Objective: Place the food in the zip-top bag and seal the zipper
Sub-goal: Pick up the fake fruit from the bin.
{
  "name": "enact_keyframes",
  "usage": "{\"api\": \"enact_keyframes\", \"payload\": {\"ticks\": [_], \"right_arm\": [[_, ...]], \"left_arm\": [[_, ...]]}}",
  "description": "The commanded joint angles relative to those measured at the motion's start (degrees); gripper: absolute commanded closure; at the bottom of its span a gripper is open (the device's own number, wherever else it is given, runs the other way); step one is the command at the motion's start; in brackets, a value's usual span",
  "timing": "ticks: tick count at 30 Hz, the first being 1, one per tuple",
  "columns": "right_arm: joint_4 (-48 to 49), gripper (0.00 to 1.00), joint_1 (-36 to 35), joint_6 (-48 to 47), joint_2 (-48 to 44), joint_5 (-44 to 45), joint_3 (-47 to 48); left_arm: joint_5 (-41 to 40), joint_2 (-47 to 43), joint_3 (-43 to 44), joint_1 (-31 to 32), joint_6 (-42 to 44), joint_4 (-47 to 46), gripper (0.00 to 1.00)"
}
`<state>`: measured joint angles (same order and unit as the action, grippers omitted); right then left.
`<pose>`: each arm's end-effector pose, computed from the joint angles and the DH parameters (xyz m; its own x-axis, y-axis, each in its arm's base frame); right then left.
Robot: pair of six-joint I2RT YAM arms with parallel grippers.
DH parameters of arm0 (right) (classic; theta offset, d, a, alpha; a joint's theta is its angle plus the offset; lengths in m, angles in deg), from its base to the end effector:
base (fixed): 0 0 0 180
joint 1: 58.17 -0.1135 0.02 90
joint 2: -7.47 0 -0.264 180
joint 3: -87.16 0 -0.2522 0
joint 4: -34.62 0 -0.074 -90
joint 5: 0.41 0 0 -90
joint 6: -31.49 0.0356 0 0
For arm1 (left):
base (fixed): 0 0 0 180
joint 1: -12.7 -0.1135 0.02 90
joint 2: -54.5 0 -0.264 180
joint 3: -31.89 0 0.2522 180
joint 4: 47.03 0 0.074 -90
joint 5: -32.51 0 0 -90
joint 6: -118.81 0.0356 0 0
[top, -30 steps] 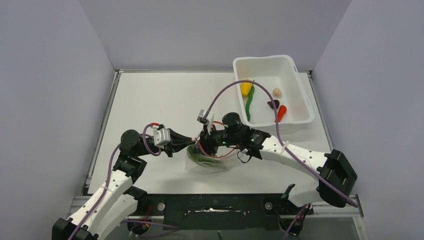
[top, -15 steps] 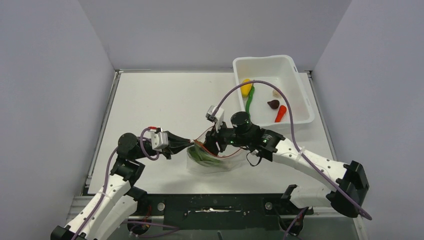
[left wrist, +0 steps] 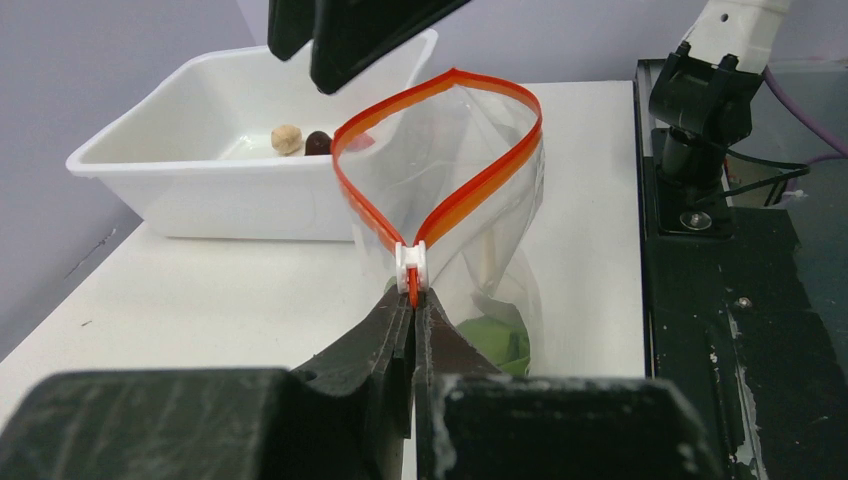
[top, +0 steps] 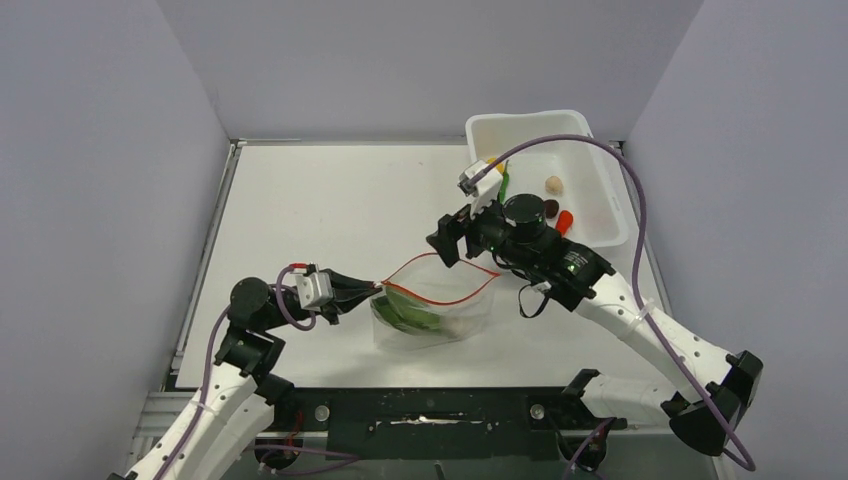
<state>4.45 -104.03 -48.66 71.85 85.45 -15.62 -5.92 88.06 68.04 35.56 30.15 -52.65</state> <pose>0.1766 0.1857 0.3750 -0.3350 -0.1003 -0.9369 -0.7170 0.6722 0.1845 0.1247 -0.0828 0.2846 0.1539 -0.0491 -0.9869 0.9526 0.2728 0.1350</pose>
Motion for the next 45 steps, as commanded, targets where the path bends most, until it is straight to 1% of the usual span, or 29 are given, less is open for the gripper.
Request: {"api": "enact_keyframes", "payload": {"ticks": [1,7,9,11,14,16,17,18,21,24,25,27,29,34,39,42,45], "right_arm": [[-0.09,0.18,3.18,-2.93,2.18,12.44,6.01],[-3.03,0.18,9.48,-3.48,9.73,22.47,10.18],[-3.11,0.18,12.81,-3.06,12.61,23.07,11.76],[-2.90,0.19,17.61,-2.16,15.26,20.04,13.15],[-0.52,0.22,23.00,-0.75,18.74,15.94,14.37],[1.23,0.27,26.18,0.66,21.37,13.13,15.11],[1.94,0.31,27.85,1.66,22.71,11.65,15.68],[2.70,0.33,29.26,2.63,24.00,10.16,16.18],[6.77,0.36,32.82,5.89,27.45,7.84,16.54],[11.29,0.39,35.79,10.83,31.98,4.68,17.19],[12.10,0.39,36.38,13.17,33.76,4.59,17.91],[12.40,0.36,36.78,16.88,37.53,7.61,20.64],[12.57,0.35,36.91,18.05,41.17,7.73,23.04],[15.23,0.37,37.06,18.48,48.74,6.06,27.32],[16.94,0.40,37.31,16.92,53.14,3.65,29.48],[19.39,0.40,37.52,17.99,54.94,0.16,29.46],[19.78,0.35,37.52,17.85,56.98,0.54,30.76]], "left_arm": [[-3.36,-1.59,-0.32,0.26,0.06,-1.34,1.00],[-2.53,-1.89,-0.09,0.42,0.02,-1.28,1.00],[-3.53,-2.13,0.02,0.44,-0.18,-1.41,1.00],[-4.19,-2.33,0.06,0.44,-0.36,-1.73,1.00],[-5.56,-3.00,-0.28,0.47,-1.30,-2.40,1.00],[-6.17,-3.40,-0.33,0.48,-1.68,-1.99,1.00],[-6.78,-3.64,-0.27,0.54,-2.14,-1.56,1.00],[-7.52,-3.72,-0.13,0.48,-2.24,-0.75,1.00],[-9.93,-4.01,0.34,0.53,-2.06,2.32,1.00],[-10.11,-4.56,0.02,0.53,-1.39,3.07,1.00],[-9.90,-4.70,-0.24,0.53,-1.01,2.85,1.00],[-9.71,-4.88,-0.49,0.45,0.11,2.77,1.00],[-9.77,-4.50,-0.27,0.36,0.67,3.12,1.00],[-7.32,-3.84,-0.26,0.22,0.94,2.89,1.00],[-6.66,-4.45,-0.94,0.27,0.28,2.07,1.00],[-6.39,-4.97,-1.11,0.26,0.50,2.11,1.00],[-6.63,-5.00,-1.06,0.18,0.79,2.44,1.00]]}}
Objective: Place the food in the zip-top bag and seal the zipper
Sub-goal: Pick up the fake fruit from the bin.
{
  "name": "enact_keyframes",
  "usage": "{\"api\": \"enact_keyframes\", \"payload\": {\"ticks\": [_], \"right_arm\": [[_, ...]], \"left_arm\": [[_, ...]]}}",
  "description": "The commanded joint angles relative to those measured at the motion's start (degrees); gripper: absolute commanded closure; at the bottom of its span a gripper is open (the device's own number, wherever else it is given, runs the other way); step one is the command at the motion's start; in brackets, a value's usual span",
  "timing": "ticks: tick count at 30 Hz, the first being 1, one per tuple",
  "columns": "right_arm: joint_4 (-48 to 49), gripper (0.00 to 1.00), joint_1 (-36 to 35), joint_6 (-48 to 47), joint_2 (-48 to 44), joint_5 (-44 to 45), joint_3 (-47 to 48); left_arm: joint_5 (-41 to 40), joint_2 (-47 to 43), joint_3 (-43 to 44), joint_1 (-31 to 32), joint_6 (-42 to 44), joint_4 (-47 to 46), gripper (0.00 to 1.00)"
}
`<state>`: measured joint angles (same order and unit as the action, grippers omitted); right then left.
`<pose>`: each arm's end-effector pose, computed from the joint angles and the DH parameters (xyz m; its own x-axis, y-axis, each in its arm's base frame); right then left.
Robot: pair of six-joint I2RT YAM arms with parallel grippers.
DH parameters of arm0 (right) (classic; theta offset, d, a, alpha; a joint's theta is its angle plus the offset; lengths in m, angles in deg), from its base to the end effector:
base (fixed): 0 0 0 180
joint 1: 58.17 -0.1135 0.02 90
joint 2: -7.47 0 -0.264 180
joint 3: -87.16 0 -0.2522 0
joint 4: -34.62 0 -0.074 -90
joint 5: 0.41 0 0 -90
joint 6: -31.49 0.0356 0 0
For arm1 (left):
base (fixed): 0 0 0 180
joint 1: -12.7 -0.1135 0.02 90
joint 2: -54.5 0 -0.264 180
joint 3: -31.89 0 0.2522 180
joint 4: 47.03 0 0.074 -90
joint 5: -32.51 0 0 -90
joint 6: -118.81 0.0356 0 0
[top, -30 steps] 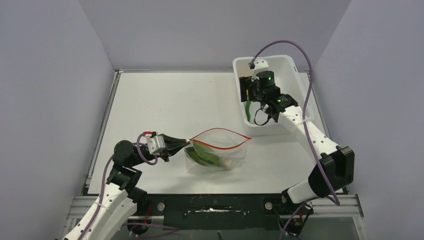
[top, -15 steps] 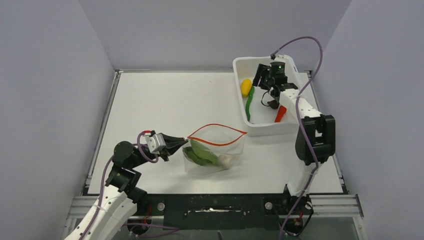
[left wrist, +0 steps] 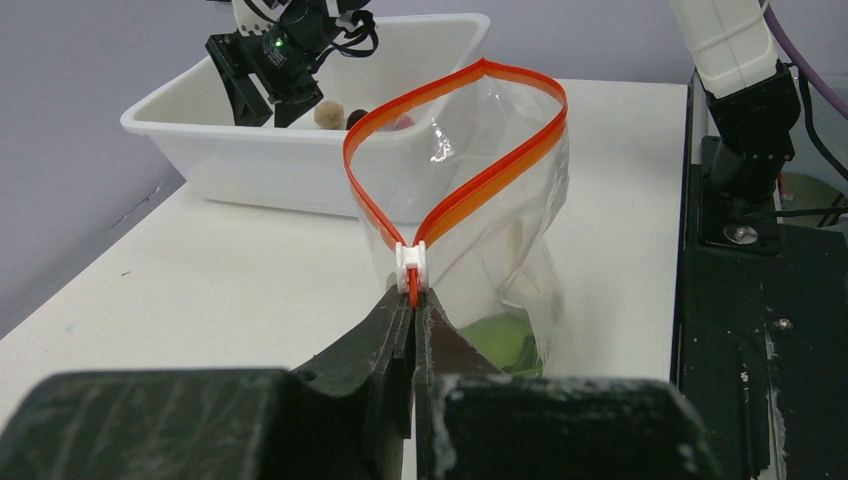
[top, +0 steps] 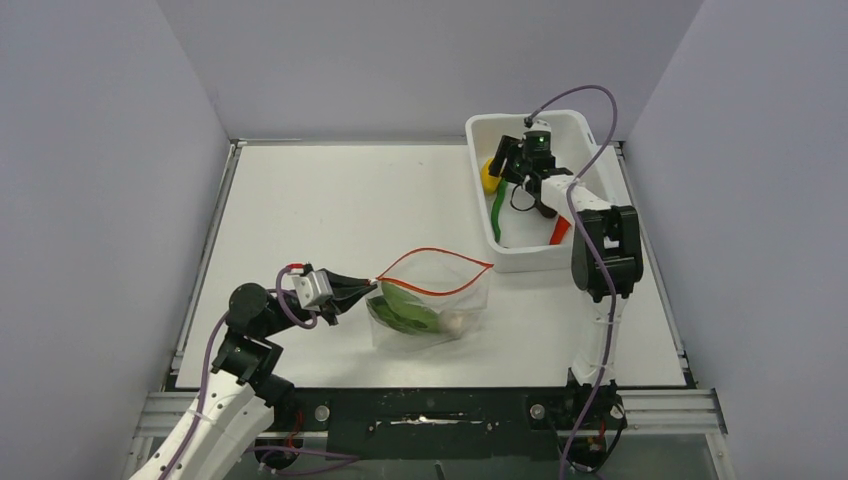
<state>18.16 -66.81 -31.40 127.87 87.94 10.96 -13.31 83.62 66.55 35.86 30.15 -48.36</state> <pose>0.4814 0.0742 0.2094 -0.5594 0.3757 -0.7389 0.0909 0.9138 0.3959 0.1182 -0.0776 0.2782 0.1314 -0.0380 -0.9906 0.9154 0.3882 0.1066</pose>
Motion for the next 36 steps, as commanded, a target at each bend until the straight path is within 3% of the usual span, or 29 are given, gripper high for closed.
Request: {"api": "enact_keyframes", "payload": {"ticks": [1,25,36], "right_arm": [[6.04,0.34,0.37,0.43,1.54,-1.04,4.71],[-2.33,0.31,-0.22,-2.41,12.02,0.03,16.35],[-2.98,0.51,-0.29,-4.26,10.63,0.51,15.43]], "left_arm": [[0.65,-0.63,0.53,-0.13,0.95,-1.56,1.00],[1.61,-0.39,0.35,-0.13,1.72,-1.43,1.00],[1.00,-1.05,0.10,-0.13,2.12,-0.60,1.00]]}}
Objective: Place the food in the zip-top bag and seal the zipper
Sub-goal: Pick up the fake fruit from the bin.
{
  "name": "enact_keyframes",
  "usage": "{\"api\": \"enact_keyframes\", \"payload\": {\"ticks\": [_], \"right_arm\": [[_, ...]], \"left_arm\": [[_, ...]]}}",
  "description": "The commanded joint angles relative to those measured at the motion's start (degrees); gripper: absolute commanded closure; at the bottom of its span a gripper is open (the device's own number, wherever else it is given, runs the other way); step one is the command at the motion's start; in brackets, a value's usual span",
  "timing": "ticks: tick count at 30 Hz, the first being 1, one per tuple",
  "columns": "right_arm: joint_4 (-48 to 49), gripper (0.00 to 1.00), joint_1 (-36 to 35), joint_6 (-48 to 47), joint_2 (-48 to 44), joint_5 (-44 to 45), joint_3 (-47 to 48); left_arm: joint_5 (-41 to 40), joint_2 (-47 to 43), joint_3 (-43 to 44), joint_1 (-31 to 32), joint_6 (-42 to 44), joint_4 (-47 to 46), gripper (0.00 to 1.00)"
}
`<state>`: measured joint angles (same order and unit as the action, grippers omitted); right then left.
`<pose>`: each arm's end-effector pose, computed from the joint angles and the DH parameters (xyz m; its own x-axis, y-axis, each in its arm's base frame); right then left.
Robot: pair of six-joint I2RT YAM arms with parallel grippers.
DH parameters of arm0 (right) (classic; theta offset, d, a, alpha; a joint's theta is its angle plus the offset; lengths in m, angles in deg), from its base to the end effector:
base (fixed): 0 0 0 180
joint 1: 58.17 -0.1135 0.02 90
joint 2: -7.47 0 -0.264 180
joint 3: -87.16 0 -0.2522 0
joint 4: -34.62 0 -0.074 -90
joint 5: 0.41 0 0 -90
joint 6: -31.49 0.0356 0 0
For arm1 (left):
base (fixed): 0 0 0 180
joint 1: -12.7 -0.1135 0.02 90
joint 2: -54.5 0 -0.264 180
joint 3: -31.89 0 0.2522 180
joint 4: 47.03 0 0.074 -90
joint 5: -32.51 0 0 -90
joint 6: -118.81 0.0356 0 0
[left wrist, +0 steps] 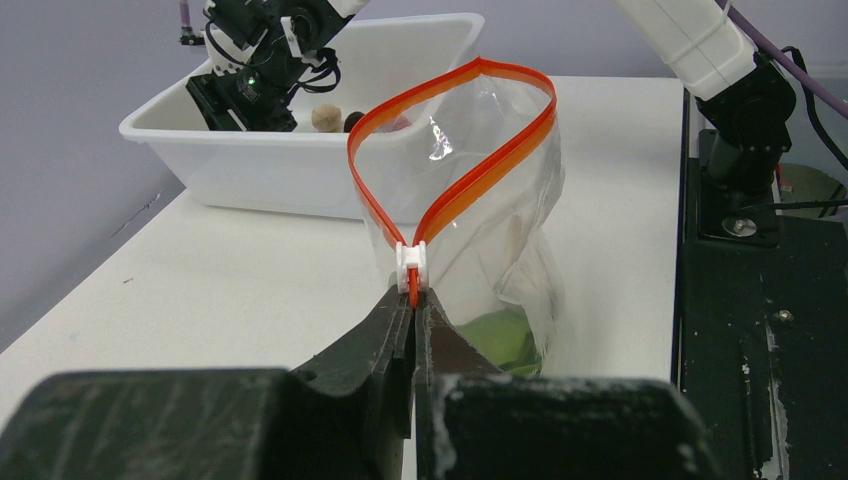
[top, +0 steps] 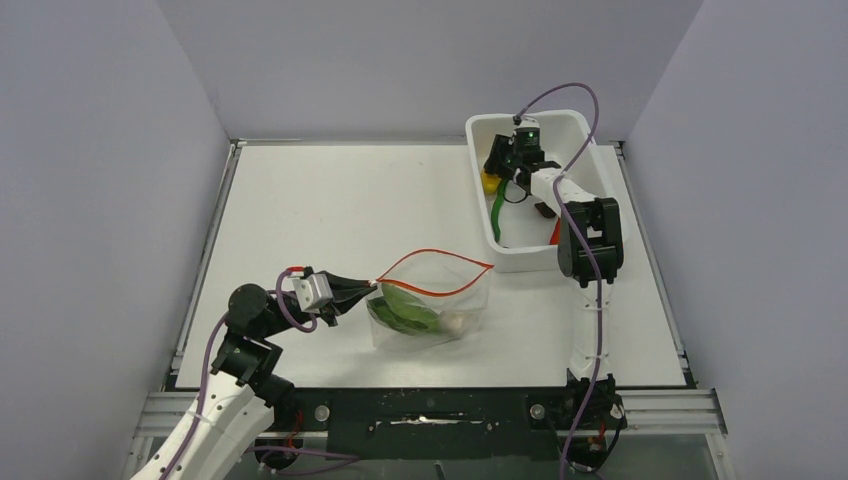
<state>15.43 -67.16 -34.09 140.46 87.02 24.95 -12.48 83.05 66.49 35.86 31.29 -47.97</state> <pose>0.5270 0.0850 0.1786 -0.5876 0.3252 -0.7409 0.0552 0.9297 0.3642 0.1164 -0.0772 0.2783 0.1517 -0.0316 -0.9879 0.9178 0.3756 0.1289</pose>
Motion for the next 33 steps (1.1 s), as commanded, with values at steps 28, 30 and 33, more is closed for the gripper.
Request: {"api": "enact_keyframes", "payload": {"ticks": [28,30,33], "right_arm": [[1.69,0.57,0.39,-12.97,-21.67,5.58,-18.04],[1.58,0.57,0.38,-13.70,-24.14,7.37,-20.27],[1.29,0.57,0.38,-14.67,-28.14,8.96,-23.01]], "left_arm": [[-2.35,-0.71,0.24,-0.13,1.65,0.96,1.00],[-1.99,-0.89,0.17,-0.13,1.58,0.84,1.00],[-2.10,-1.05,0.07,-0.13,1.47,0.66,1.00]]}}
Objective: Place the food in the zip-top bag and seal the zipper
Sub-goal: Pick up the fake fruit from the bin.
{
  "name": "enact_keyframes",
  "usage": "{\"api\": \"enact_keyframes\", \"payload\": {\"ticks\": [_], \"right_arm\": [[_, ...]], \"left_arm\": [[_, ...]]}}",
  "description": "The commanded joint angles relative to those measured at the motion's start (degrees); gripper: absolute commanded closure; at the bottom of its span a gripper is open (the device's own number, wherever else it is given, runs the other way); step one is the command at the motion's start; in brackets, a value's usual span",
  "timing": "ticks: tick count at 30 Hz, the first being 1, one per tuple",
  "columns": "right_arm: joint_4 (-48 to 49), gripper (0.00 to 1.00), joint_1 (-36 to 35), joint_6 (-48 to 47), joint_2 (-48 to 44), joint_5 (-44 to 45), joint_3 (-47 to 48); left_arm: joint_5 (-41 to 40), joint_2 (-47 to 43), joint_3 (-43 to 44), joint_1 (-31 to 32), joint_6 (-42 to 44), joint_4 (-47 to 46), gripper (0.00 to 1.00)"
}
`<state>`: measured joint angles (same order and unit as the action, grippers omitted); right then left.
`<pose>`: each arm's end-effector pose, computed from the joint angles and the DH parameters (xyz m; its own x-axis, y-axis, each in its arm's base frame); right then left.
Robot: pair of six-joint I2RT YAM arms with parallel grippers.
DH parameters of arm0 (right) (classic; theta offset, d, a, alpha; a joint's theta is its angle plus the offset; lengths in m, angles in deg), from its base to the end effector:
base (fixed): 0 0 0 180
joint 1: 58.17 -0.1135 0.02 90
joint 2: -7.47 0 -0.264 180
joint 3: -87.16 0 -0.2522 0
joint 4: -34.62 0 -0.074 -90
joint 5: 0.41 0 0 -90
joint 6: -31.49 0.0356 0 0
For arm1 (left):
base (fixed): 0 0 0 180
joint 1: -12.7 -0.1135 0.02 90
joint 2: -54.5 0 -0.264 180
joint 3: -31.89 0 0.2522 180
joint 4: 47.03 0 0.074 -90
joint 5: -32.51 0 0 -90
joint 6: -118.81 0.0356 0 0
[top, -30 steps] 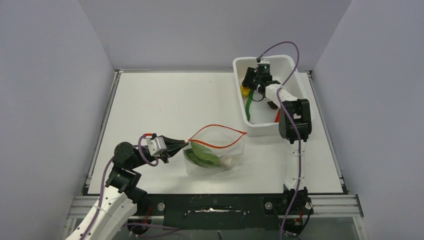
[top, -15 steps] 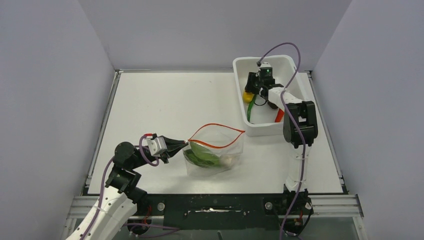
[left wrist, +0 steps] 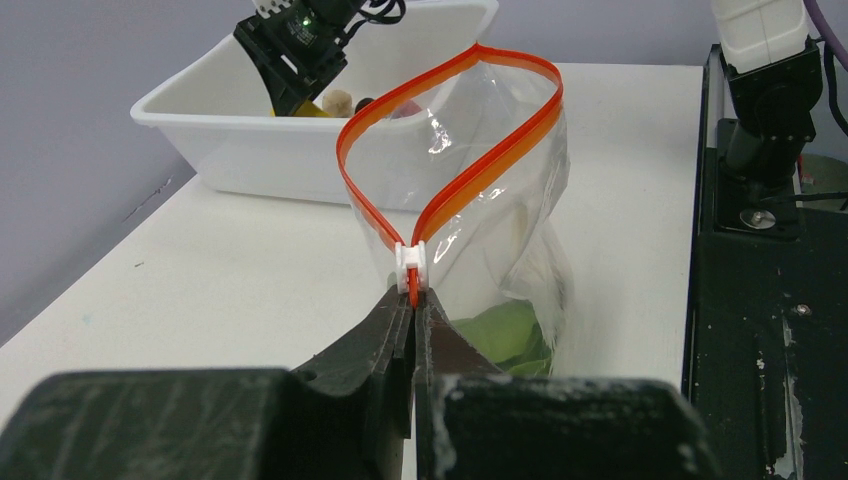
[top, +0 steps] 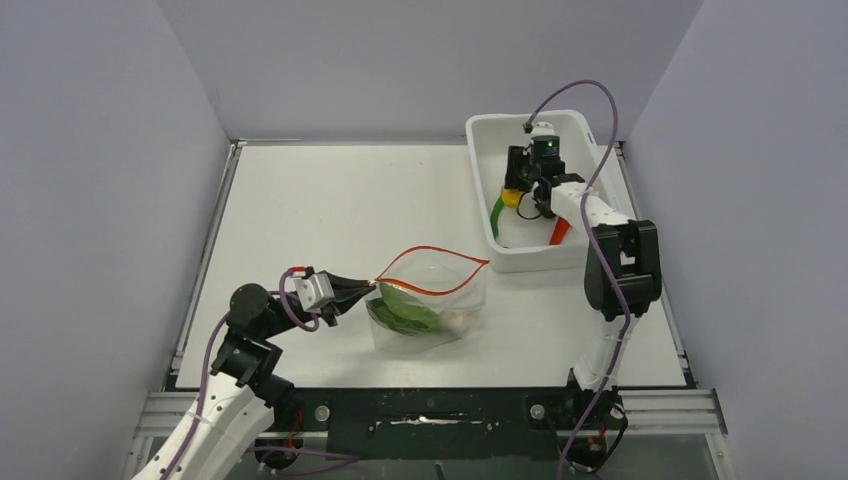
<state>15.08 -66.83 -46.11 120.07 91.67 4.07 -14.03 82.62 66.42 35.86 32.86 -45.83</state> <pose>0.4488 0.0670 0.2258 -0.5830 0.1283 -0.8023 0.0041 0.9879 0.1550 0.1165 -0.0765 0.2752 0.1479 -0.0075 -0.9890 0.9071 0.3995 0.1326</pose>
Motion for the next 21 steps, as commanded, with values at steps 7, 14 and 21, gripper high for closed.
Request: {"api": "enact_keyframes", "payload": {"ticks": [7,14,21], "right_arm": [[-2.07,0.57,-2.30,-5.65,-19.53,8.95,-8.28],[-3.20,0.58,-6.34,-5.56,-31.22,8.33,-13.90],[-5.08,0.59,-13.17,-8.38,-40.61,3.69,-14.78]], "left_arm": [[-0.76,-0.65,-0.16,-0.11,-1.31,-1.53,1.00],[-1.90,-1.38,-0.52,-0.02,-1.54,-1.15,1.00],[-1.27,-0.92,-0.22,0.22,-1.77,-1.69,1.00]]}}
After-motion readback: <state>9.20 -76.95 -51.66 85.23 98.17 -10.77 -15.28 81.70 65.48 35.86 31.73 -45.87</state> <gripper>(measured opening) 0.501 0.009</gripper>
